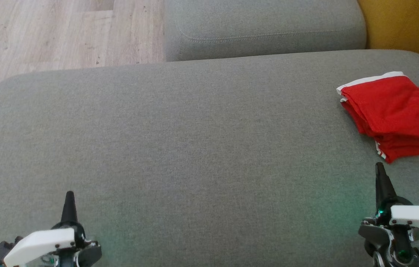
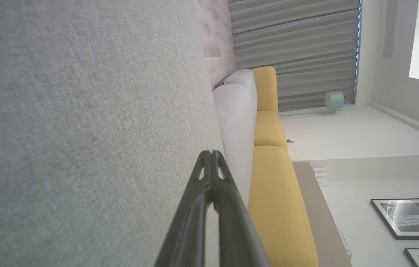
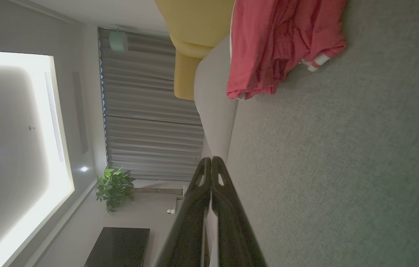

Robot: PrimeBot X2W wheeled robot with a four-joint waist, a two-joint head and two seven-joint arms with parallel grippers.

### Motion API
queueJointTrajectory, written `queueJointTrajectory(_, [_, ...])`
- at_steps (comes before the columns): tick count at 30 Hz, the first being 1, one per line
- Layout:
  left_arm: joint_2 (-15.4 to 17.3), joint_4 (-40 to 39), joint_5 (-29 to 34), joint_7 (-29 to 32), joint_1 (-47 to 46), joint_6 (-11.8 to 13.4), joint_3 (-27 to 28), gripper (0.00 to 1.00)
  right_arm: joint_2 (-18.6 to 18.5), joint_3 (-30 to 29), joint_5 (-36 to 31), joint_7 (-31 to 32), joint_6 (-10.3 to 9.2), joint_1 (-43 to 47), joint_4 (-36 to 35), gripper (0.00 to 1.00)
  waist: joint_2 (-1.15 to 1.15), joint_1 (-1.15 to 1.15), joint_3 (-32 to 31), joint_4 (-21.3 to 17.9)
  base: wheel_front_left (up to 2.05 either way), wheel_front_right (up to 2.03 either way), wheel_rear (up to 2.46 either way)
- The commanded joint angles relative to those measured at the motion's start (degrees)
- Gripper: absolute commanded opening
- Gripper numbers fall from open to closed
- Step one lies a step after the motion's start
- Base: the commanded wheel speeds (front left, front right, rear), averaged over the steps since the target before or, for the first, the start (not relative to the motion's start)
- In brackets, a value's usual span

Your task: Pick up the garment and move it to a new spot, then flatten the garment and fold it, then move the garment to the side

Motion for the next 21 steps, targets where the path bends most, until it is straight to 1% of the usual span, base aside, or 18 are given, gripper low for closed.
queueJointTrajectory(1, [-0.1, -2.1, -1.5, 0.7, -3.7, -0.7, 2.9, 0.00, -1.1, 0.6, 2.0, 0.4, 0.19, -3.2, -2.4, 0.00, 0.00, 0.00, 0.0, 0.0, 0.00, 0.00, 0.00])
queueJointTrajectory(13, [-1.1, -2.4, -6.5, 2.5, -4.7, -2.3, 5.6, 0.00, -1.1, -0.7, 9.1, 1.7, 0.21, -4.0, -2.8, 0.00, 0.00, 0.00, 0.3, -0.1, 0.00, 0.00, 0.00])
queueJointTrajectory(21, [-1.2, -2.4, -6.7, 2.7, -4.7, -2.4, 5.8, 0.00, -1.0, -0.9, 9.4, 1.9, 0.21, -4.0, -2.8, 0.00, 0.00, 0.00, 0.3, -0.1, 0.00, 0.00, 0.00])
